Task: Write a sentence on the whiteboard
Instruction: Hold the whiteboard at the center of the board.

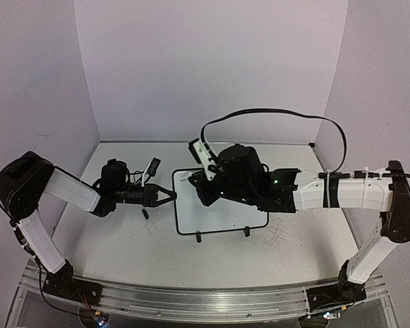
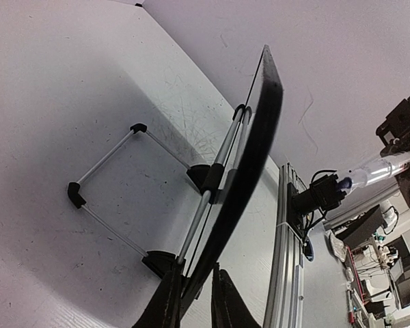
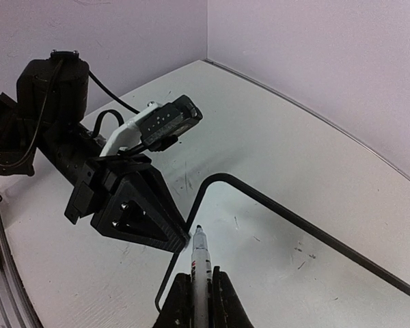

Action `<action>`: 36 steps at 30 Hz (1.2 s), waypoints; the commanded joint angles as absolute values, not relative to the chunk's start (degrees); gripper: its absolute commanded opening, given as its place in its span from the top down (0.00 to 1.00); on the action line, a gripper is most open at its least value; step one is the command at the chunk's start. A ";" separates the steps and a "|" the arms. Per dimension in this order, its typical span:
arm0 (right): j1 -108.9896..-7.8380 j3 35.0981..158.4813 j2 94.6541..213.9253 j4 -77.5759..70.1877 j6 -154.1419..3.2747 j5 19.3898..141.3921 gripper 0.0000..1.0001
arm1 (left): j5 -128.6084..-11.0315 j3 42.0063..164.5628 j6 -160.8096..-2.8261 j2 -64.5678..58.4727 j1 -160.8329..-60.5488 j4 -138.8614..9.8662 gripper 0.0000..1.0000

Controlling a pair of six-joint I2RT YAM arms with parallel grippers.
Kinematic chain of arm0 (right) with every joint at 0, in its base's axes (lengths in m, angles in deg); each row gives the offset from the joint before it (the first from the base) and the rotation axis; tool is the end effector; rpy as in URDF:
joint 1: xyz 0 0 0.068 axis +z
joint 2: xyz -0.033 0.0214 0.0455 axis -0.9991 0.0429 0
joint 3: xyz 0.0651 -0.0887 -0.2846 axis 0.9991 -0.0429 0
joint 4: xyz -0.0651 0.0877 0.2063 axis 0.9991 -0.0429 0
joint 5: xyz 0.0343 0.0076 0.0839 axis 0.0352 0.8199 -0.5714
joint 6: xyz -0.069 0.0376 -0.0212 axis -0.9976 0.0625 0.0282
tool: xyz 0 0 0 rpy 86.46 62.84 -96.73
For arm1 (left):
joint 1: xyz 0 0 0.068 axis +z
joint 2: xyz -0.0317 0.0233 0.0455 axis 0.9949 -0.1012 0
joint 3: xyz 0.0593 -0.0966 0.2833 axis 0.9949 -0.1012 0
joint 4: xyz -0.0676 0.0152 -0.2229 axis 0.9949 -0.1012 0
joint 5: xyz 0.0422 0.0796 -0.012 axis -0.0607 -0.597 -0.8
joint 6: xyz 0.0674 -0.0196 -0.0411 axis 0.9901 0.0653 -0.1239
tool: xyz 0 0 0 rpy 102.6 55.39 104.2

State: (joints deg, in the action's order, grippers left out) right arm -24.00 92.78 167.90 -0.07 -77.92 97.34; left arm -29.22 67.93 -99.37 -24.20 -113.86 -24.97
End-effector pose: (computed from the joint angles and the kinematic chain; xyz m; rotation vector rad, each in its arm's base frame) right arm 0.1887 0.3533 0.3315 -0.8737 1.7642 0.6350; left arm 0.2590 -0.2087 0.2161 0.6532 1.9525 -1.4699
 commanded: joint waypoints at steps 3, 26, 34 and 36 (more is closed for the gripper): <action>-23.04 96.06 168.99 2.00 -79.70 99.21 1.00 | -27.19 70.50 -97.25 -24.58 -113.94 -21.91 0.87; -22.27 98.18 171.62 2.09 -79.25 102.65 1.00 | -25.29 70.76 -94.61 -26.09 -114.21 -21.95 0.86; -21.79 98.48 172.18 2.09 -80.22 104.28 1.00 | -26.09 70.67 -93.33 -26.69 -115.13 -21.90 0.93; -21.71 98.41 172.26 2.09 -80.40 104.45 1.00 | -26.34 70.59 -92.99 -26.63 -115.09 -21.95 0.95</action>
State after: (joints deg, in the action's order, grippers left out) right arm -22.18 96.16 171.77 0.32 -79.26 102.62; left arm -27.18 68.89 -93.96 -26.21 -114.18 -23.45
